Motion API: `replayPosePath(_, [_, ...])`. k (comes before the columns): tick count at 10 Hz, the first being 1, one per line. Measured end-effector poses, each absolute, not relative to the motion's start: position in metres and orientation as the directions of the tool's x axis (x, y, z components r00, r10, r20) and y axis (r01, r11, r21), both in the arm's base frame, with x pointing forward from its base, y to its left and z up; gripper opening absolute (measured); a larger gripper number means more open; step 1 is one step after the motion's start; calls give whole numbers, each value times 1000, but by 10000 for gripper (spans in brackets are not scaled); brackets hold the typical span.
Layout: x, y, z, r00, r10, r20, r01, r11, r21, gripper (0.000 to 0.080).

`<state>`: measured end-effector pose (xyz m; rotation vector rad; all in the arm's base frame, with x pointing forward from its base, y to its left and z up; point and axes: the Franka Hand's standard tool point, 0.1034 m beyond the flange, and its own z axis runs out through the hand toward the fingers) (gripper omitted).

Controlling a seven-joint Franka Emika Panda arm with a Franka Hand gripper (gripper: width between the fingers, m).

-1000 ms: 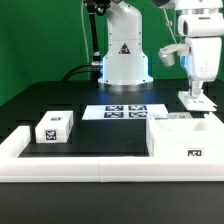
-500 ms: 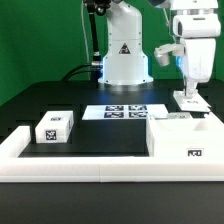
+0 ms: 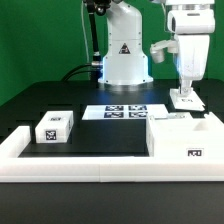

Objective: Assemble cabinet

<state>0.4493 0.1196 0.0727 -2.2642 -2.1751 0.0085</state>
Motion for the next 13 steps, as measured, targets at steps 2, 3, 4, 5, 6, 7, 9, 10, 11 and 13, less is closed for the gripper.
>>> replayPosePath(2, [454,118,73,42,999,-1,999,-43,-2,61])
replayPosePath(3, [458,118,72,47,999,2,999,-47,1,61])
replayPosePath(4, [460,119,70,48,999,3,999,-48,-1,62])
replayPosePath(5, [461,120,68,50,999,5,999,-50,-3,62])
replayPosePath(6, [461,120,65,52,999,6,999,-52,-7,62])
replayPosePath(7, [461,121,64,62,998,6,998,-62,-10,62])
replayPosePath(9, [463,122,64,70,998,6,997,-70,-9,62])
replayPosePath(10, [464,123,65,82,997,6,997,-82,-8,62])
replayPosePath(11, [463,123,65,86,996,6,996,-86,-9,62])
replayPosePath(13, [450,125,59,78,997,6,997,-78,-22,62])
